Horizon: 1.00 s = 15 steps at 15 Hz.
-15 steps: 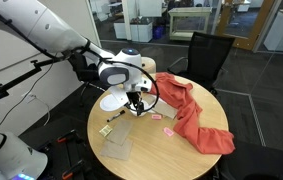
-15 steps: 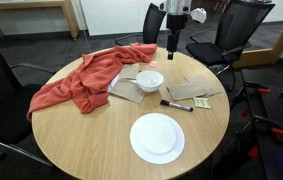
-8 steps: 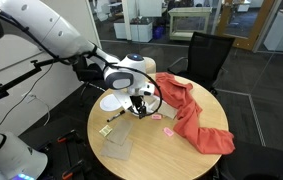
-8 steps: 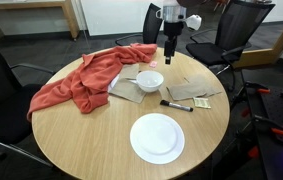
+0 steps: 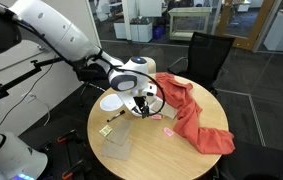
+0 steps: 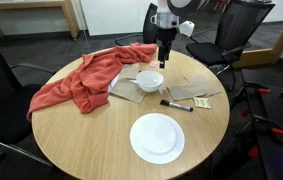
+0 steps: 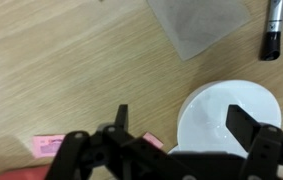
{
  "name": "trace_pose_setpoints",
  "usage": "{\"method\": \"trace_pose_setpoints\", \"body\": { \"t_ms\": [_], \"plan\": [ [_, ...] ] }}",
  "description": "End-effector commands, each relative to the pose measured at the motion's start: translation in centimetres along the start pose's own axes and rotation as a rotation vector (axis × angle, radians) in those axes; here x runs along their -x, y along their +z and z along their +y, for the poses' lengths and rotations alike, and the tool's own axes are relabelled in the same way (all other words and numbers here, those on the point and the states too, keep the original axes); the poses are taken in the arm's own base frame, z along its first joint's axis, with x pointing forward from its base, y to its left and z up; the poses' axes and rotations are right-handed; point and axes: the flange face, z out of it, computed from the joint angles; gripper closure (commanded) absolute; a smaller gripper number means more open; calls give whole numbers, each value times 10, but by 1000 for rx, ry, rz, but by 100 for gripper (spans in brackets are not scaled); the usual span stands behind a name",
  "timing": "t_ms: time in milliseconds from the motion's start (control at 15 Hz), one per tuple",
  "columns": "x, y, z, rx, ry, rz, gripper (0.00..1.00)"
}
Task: Move the white bowl to the right
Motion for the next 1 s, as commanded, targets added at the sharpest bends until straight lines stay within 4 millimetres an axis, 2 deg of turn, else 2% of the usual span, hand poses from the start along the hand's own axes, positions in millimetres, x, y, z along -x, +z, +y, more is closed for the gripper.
{"method": "trace_pose_setpoints", "body": {
  "t_ms": [0, 933],
  "plan": [
    [-18, 6, 2, -10, 38, 46, 0],
    [-51, 48, 4, -52, 52, 53, 0]
  ]
}}
